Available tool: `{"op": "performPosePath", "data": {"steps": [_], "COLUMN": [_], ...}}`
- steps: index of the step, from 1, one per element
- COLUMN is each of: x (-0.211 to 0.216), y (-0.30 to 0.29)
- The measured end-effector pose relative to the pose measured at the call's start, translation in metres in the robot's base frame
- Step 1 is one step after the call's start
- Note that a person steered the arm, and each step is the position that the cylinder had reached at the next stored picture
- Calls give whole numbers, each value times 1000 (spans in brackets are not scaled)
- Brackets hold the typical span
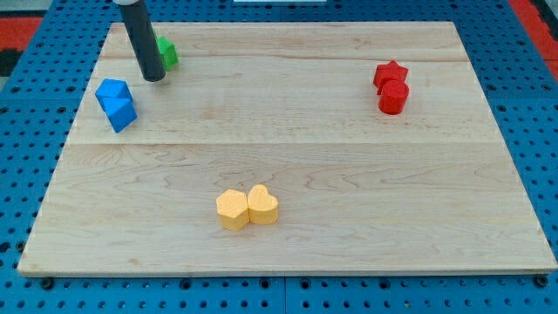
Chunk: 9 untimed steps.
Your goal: Move the green circle towards top right
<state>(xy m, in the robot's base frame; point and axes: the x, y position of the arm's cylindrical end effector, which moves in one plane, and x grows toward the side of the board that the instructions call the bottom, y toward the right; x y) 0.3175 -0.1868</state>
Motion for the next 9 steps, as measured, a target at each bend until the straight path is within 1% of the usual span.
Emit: {"op": "performPosePath", "data": {"steps": [1,2,3,5,6,7,8,9], "x": [0,-1,-29,-85,-88,-78,-78,-80], "y": [-4,-68,-80,-54,-8,91,157,137]}}
